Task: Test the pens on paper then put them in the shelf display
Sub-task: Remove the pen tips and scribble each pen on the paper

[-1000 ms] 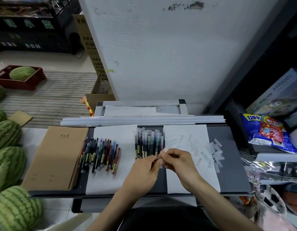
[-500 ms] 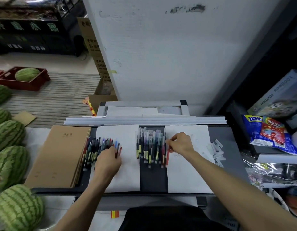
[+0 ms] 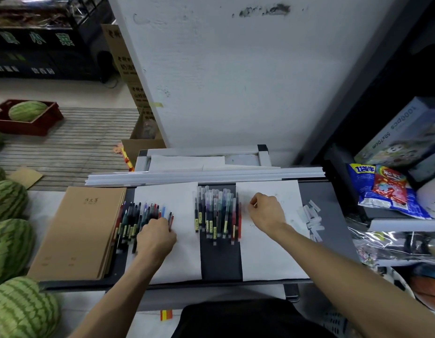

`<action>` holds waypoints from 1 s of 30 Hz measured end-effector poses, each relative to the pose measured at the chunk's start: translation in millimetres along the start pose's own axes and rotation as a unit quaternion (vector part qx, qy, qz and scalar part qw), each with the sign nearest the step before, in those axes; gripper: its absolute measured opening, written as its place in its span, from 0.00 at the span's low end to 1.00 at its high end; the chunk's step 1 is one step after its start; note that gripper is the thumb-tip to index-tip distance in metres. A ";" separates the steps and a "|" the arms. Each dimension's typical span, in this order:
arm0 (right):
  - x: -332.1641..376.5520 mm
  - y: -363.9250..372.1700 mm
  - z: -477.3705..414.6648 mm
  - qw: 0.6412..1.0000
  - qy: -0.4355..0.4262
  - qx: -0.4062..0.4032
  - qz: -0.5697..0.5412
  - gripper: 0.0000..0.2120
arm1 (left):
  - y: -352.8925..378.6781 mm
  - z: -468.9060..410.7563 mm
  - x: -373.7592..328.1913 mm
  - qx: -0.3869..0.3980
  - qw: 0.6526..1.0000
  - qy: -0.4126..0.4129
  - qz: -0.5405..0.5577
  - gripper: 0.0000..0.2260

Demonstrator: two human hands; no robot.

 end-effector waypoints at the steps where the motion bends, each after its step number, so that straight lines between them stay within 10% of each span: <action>1: -8.5 -2.3 2.1 0.999 -0.009 -0.010 0.030 0.08 | -0.1 -0.4 -0.2 0.000 1.000 0.004 -0.005 0.09; 18: -52.0 6.8 10.7 0.995 -0.002 -0.009 0.099 0.10 | -5.9 2.5 14.7 -0.013 1.000 0.008 0.012 0.05; 24: -45.0 11.5 11.6 0.997 -0.028 -0.007 0.071 0.26 | -8.9 15.0 11.8 -0.035 0.998 0.021 0.042 0.08; 30: -32.3 17.6 9.8 0.999 0.029 -0.005 0.027 0.18 | -20.0 31.0 -11.7 -0.040 0.996 0.052 0.062 0.10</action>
Point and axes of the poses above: each hand's wrist, its own z-axis away from the middle knuckle, its own y-axis out of the palm, x = y × z, the point moved 1 cm from there along -z, towards the middle knuckle, and after that the axes turned 6 degrees about z, right-handed, at the moved point
